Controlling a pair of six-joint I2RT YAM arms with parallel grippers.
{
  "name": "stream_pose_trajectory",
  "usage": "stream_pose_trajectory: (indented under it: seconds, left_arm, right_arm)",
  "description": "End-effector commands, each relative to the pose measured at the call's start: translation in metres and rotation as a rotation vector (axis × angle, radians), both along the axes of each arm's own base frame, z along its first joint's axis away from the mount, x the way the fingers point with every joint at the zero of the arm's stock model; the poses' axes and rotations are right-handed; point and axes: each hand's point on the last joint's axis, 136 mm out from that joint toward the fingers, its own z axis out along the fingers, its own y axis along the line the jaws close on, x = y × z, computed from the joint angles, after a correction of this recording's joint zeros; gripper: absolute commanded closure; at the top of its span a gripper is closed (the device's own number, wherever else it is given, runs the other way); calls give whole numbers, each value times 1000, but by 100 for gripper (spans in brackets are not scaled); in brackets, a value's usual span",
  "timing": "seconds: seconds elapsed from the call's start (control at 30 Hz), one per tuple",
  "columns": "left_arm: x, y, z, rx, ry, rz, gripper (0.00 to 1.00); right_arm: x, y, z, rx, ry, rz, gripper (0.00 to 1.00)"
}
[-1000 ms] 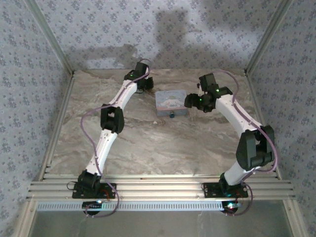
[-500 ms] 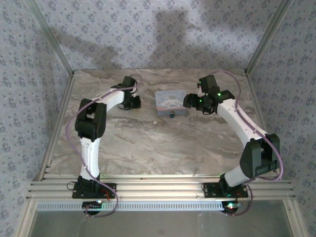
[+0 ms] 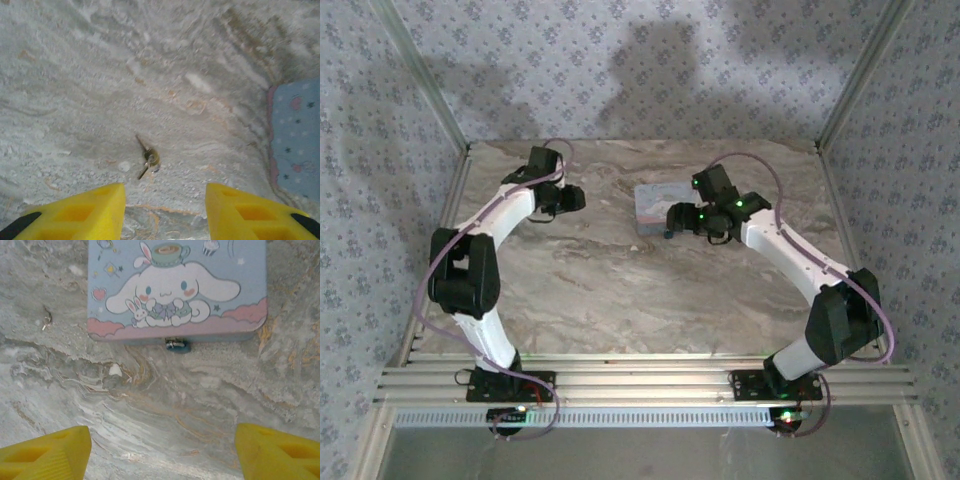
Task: Unlock a padlock with a key
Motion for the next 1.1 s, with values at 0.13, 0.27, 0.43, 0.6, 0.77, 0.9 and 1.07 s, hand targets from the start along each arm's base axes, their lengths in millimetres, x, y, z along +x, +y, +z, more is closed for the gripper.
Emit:
stream_pose_trajectory:
  seconds: [0.13, 0.27, 0.43, 0.6, 0.77, 0.9, 1.07]
  left_arm:
    - [-12, -13, -48, 7, 161, -25, 54]
    - [-4, -14, -67, 28, 202, 11, 55]
    - [7, -21, -76, 42, 194, 27, 55]
    - [12, -22, -87, 127, 210, 8, 55]
    - [7, -17, -100, 191, 236, -5, 58]
    - [3, -18, -106, 226, 245, -26, 64]
    - [-3, -23, -101, 259, 237, -63, 75]
  right_arm:
    - [-8, 8, -15, -10, 12, -16, 24]
    - [-17, 5, -33, -32, 50, -21, 24]
    - [-21, 2, -39, -49, 62, -30, 24]
    - [-24, 0, -40, -48, 64, -37, 24]
    - [-29, 0, -41, -54, 65, -37, 24]
    - [-33, -2, -41, -55, 64, -39, 24]
    - [-37, -6, -38, -51, 55, -50, 24]
